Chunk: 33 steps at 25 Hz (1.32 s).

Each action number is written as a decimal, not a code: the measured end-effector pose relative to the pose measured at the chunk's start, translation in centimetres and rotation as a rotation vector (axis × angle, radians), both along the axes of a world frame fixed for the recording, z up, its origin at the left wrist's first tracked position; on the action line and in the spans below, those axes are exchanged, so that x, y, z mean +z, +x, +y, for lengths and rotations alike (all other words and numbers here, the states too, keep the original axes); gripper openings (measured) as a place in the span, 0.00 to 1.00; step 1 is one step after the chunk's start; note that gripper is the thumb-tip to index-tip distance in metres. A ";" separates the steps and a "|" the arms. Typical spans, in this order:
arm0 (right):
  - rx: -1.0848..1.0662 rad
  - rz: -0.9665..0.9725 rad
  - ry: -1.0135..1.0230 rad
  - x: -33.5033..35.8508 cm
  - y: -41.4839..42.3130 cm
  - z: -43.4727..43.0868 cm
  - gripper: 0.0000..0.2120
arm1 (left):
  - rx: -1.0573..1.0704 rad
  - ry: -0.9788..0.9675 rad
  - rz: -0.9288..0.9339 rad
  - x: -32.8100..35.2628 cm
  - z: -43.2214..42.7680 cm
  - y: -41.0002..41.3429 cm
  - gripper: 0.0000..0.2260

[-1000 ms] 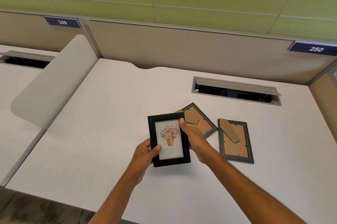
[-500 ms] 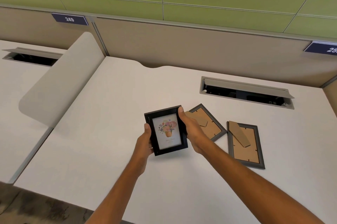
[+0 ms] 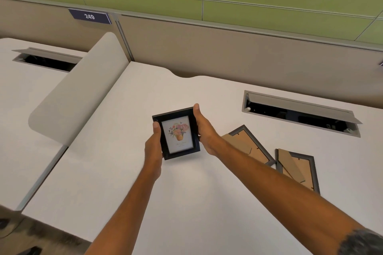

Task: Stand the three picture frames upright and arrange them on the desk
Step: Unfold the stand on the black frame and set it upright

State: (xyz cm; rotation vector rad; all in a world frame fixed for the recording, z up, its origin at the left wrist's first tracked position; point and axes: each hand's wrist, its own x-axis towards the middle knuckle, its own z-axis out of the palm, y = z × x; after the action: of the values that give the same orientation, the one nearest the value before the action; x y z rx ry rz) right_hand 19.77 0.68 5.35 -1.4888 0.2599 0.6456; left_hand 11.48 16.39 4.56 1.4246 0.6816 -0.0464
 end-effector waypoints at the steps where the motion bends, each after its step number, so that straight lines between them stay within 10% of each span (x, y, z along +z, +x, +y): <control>1: 0.006 0.004 0.005 -0.5 0.7 0.6 0.34 | 0.012 0.000 0.002 -0.3 0.5 0.5 0.27; 33: 0.101 0.022 -0.042 -3.9 2.9 -2.1 0.51 | 0.183 0.047 -0.051 -6.5 0.7 0.3 0.24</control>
State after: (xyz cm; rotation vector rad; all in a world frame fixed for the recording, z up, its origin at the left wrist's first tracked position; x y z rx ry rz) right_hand 22.65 -1.41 1.46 -1.5435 0.2178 0.7417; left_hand 11.77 17.04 -1.98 1.3987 0.7722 0.1495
